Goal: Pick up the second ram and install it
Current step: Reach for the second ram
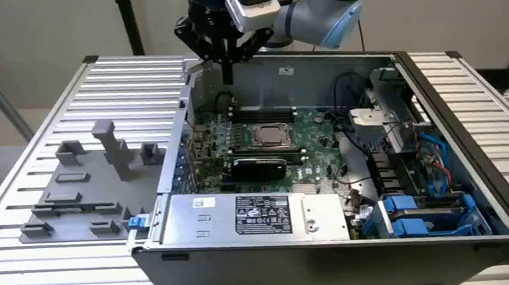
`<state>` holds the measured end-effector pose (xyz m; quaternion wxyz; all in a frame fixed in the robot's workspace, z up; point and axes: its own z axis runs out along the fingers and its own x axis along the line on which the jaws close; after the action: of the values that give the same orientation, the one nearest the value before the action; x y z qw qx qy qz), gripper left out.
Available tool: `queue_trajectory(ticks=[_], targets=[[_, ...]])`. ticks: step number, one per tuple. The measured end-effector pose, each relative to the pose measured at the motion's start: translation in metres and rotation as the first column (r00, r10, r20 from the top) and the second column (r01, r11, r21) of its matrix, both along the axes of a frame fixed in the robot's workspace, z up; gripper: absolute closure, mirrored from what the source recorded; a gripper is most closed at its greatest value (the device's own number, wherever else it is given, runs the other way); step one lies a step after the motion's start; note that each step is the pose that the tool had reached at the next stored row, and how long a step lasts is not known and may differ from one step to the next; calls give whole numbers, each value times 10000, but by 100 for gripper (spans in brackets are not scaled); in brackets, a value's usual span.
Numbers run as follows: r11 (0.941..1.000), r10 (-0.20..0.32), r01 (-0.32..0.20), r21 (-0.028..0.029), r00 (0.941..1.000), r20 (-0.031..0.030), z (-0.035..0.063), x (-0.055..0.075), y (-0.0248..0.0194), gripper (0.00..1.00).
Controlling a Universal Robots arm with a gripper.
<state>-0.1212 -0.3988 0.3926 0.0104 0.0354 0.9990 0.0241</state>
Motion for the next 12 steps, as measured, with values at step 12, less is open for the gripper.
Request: queue_trajectory(ticks=[12], targets=[[10000, 1, -1, 0, 10000, 0, 0, -1, 0, 100]])
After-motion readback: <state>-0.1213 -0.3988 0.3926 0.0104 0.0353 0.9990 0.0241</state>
